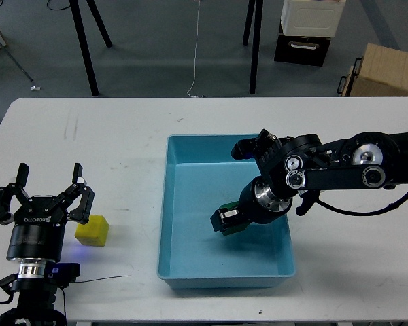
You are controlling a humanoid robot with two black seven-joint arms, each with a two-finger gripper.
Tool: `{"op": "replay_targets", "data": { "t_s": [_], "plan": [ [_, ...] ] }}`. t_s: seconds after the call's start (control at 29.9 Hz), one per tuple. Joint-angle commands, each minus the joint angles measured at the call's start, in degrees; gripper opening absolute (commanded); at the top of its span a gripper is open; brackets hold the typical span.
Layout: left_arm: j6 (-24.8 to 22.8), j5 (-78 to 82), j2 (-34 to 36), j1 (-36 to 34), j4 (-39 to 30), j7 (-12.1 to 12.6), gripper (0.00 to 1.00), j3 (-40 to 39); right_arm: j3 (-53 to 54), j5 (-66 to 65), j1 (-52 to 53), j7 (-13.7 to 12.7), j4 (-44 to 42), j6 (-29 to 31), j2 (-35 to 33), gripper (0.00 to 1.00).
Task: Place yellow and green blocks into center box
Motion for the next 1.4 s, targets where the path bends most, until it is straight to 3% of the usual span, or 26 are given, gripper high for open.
{"op": "replay_targets", "data": {
  "t_s": [0.0, 0.23, 0.53, 0.6, 0.7, 0.74, 0.87, 1.04, 1.14, 1.37],
  "plan": [
    [-0.01, 0.0, 0.0, -0.09, 0.0, -0.01, 1.0, 0.28, 2.38, 0.68, -0.04, 0.01, 0.06, -0.47, -0.5, 1.0],
    [-0.01, 0.0, 0.09, -0.7, 0.09, 0.17, 1.0, 0.46, 15.55, 10.33, 0.4, 0.1, -5.82, -0.56, -9.27, 1.0],
    [-0.01, 0.0, 0.44, -2.02, 0.09, 0.43, 1.0, 0.46, 38.23, 43.01, -6.97, 0.98, -11.19, -0.38, -32.11, 1.0],
    [-0.01, 0.0, 0.62, -2.2, 0.09, 0.43, 1.0, 0.46, 43.33, 50.39, -12.14, 4.13, -11.54, -0.03, -36.6, 1.0],
    [-0.01, 0.0, 0.7, -2.9, 0.09, 0.43, 1.0, 0.46, 53.42, 61.03, -22.85, 11.77, -11.71, 3.03, -42.84, 1.0],
    [-0.01, 0.0, 0.7, -3.07, 0.09, 0.43, 1.0, 0.46, 56.42, 63.59, -26.29, 13.18, -12.24, 4.96, -44.08, 1.0],
    [-0.01, 0.18, 0.79, -4.39, 0.09, 0.52, 1.0, 0.54, 66.19, 72.39, -40.0, 13.99, -12.69, 6.35, -45.32, 1.0],
    [-0.01, 0.18, 0.79, -6.24, 0.18, 0.69, 1.0, 0.54, 69.37, 73.9, -50.48, 15.48, -9.62, 6.35, -45.06, 1.0],
    [0.65, 0.27, 0.88, -7.12, 0.44, 0.69, 1.0, 0.54, 69.37, 73.81, -51.99, 16.8, -9.17, 6.35, -45.06, 1.0],
    [0.84, 0.18, 2.81, -7.12, 0.62, 0.78, 1.0, 0.54, 69.28, 66.45, -50.23, 16.01, -12.06, 6.35, -44.89, 1.0]
  ]
}}
